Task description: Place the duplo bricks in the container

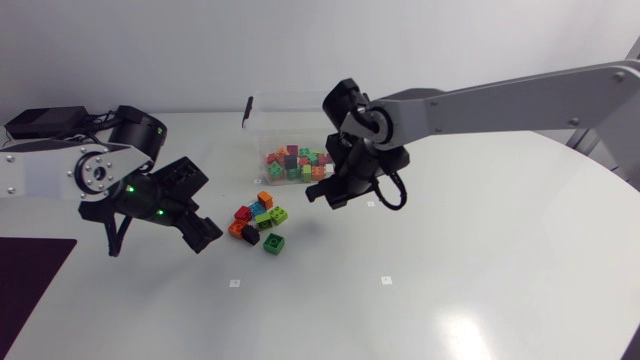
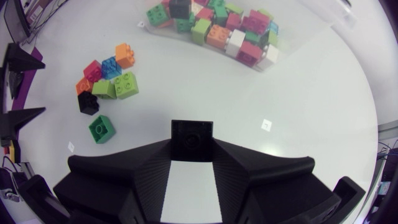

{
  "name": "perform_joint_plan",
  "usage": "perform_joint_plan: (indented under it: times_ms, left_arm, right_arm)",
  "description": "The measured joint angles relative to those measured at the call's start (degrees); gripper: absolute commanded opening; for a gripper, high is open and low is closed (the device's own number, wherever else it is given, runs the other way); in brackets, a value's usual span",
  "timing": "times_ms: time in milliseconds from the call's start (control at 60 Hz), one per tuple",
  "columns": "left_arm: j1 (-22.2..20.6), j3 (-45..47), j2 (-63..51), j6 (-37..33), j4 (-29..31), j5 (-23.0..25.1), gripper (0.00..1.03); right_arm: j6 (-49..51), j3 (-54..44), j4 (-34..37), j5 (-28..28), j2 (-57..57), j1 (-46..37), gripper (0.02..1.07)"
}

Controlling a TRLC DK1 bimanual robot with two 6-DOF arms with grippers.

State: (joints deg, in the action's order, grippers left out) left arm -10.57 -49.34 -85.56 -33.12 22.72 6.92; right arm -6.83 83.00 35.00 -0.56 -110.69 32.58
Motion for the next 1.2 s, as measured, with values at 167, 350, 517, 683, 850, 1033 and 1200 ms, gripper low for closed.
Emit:
perform_joint_plan:
  times_ms: [167,350,517,683,850,1033,1200]
  left_arm:
    - [0.0,1.0,-6.4,-0.4,-4.7,-1.4,0.98]
    - [-0.9,1.0,-12.9,-0.3,-9.5,-1.4,0.98]
    - [-2.7,0.6,-15.1,0.8,-12.6,-1.4,0.98]
    - [-3.0,-0.4,-16.3,2.7,-15.1,-1.4,0.98]
    - [-3.0,-0.8,-16.4,4.7,-17.9,-1.9,0.97]
    - [-3.0,-1.0,-16.5,5.1,-19.3,-1.9,0.96]
    - [-3.0,-1.4,-17.3,5.7,-19.5,-1.9,0.84]
  right_arm:
    - [0.3,0.4,2.4,0.6,4.0,-1.6,0.4]
    - [1.1,4.8,5.2,1.7,4.9,-3.4,0.4]
    - [1.1,9.9,6.9,2.8,5.2,-4.5,0.4]
    - [1.1,12.7,7.2,3.8,5.3,-4.6,0.4]
    - [1.1,14.2,7.3,4.9,5.3,-4.5,0.4]
    - [1.1,16.6,7.3,5.3,5.1,-4.5,0.4]
    - [1.1,19.1,7.2,6.2,4.1,-4.5,0.4]
